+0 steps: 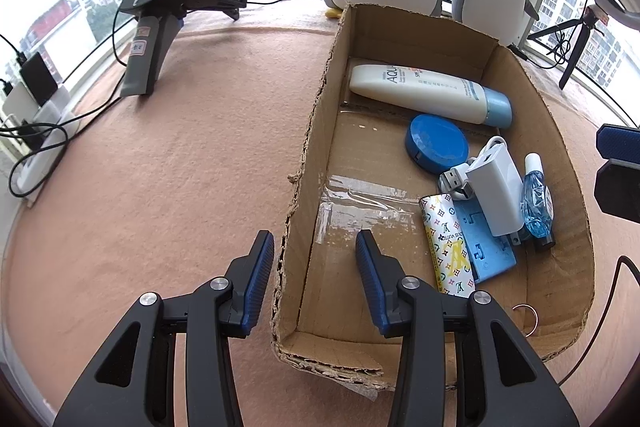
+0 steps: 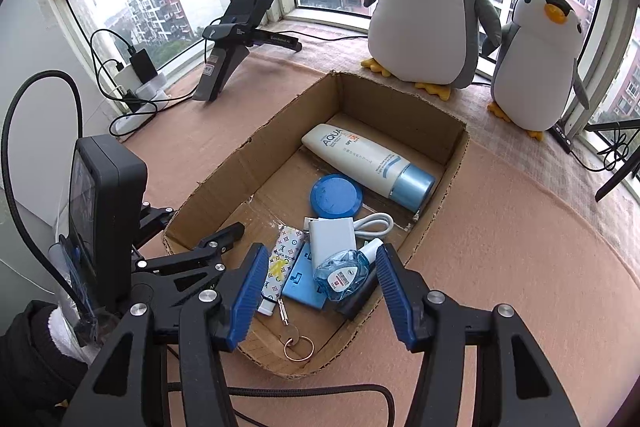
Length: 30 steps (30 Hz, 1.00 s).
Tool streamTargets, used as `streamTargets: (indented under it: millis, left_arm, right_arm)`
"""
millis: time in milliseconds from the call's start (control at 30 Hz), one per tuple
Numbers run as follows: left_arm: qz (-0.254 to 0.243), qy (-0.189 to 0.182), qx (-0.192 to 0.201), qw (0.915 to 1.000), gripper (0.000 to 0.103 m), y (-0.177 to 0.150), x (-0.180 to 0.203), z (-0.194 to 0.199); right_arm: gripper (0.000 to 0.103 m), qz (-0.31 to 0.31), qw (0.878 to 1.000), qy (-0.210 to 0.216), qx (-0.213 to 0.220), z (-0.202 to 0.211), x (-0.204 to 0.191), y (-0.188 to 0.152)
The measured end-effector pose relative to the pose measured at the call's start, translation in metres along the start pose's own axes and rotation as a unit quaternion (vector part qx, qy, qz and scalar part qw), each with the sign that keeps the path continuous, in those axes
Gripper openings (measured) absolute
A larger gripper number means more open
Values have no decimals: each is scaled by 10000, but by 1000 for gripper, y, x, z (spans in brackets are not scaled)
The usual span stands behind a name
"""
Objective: Organize rigid objects
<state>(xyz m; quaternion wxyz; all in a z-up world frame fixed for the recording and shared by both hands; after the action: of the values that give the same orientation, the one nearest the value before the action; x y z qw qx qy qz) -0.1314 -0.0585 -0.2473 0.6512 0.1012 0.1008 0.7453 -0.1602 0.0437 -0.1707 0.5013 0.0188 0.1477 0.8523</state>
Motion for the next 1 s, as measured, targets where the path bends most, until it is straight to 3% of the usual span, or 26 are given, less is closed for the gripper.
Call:
streamTargets:
  millis: [233, 367, 533, 767, 933, 1000]
  left_arm:
    - [25, -1, 105, 9999, 41, -1, -3, 14]
    - [31, 3, 288, 9996, 41, 0, -4, 34]
    - [37, 34, 590, 9982, 42, 1, -7, 70]
    - [36, 40, 974, 9952, 56, -1, -2, 118]
    - [-13, 45, 1139, 9935, 67, -4, 7, 145]
    - [-48, 69, 1218, 9925, 71, -6, 11, 153]
  right_arm:
    - [52, -49, 10000, 33, 61, 10, -7, -10]
    - [62, -117, 9997, 51, 190, 25, -10, -18]
    - [65, -319, 9986, 35, 417, 52, -6, -31]
    - [76, -743, 9934, -143, 858, 92, 12, -46]
    - [80, -1082, 9857, -633, 1129, 114, 26, -58]
    - [87, -1178, 9826, -761, 1215, 119, 29, -63]
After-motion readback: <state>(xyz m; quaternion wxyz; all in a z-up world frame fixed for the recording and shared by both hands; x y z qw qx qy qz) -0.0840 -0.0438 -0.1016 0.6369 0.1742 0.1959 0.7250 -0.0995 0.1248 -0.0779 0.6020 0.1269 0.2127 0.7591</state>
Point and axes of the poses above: each gripper's, at about its wrist camera, not at the fingertips, and z roughly against the way its jaws point, x to its right, y to its top, the point moved 10 cm from there along -z, roughly the way its jaws point, and after that the axes turned 15 degrees about -x, right-handed, at the moved point
